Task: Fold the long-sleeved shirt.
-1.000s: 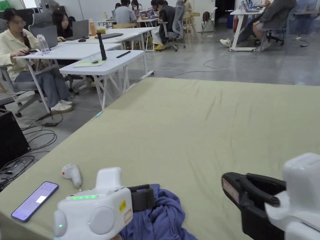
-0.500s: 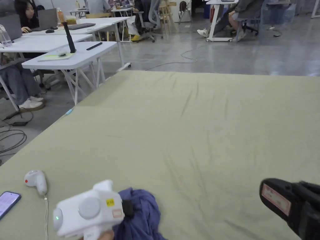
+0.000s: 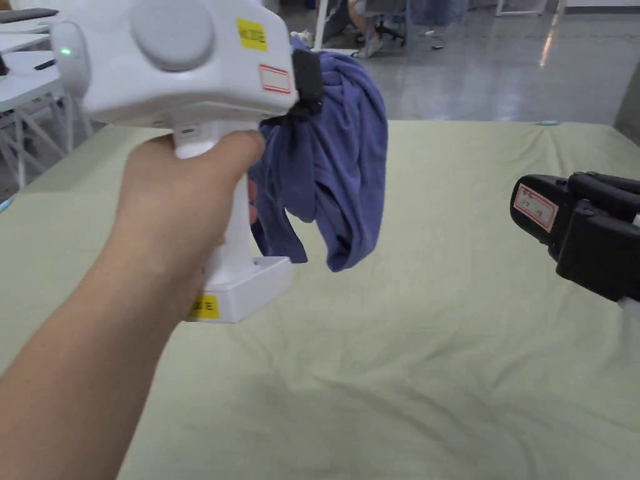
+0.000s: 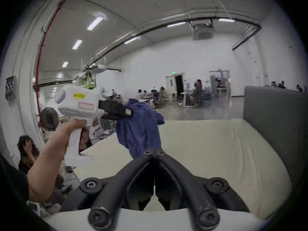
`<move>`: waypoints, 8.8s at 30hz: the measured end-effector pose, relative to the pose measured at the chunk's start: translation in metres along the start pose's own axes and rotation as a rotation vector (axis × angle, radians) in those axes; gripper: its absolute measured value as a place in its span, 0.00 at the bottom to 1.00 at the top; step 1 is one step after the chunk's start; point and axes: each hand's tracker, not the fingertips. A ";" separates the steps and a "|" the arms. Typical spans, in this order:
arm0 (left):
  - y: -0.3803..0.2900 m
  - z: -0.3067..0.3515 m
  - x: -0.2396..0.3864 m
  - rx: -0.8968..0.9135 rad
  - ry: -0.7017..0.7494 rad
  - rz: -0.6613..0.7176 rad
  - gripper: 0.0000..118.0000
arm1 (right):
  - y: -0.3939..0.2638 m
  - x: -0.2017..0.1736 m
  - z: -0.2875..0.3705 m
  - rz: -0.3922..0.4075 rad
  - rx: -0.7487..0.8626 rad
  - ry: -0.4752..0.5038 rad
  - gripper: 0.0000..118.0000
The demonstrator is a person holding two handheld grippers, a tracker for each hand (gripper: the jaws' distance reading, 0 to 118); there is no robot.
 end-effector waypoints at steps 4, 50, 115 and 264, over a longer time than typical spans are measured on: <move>-0.041 -0.093 0.038 -0.177 0.003 -0.044 0.05 | -0.008 0.030 0.020 -0.046 -0.023 -0.068 0.00; -0.279 -0.279 -0.091 -0.669 0.163 0.083 0.88 | -0.141 0.115 -0.065 -0.333 -0.447 -0.193 0.00; 0.079 -0.251 -0.167 -0.289 0.156 0.188 0.03 | 0.074 0.201 -0.398 0.249 -0.629 -0.360 0.03; -0.023 -0.256 -0.293 -0.567 0.326 0.311 0.00 | -0.043 0.376 -0.338 -0.314 -0.800 -0.547 0.00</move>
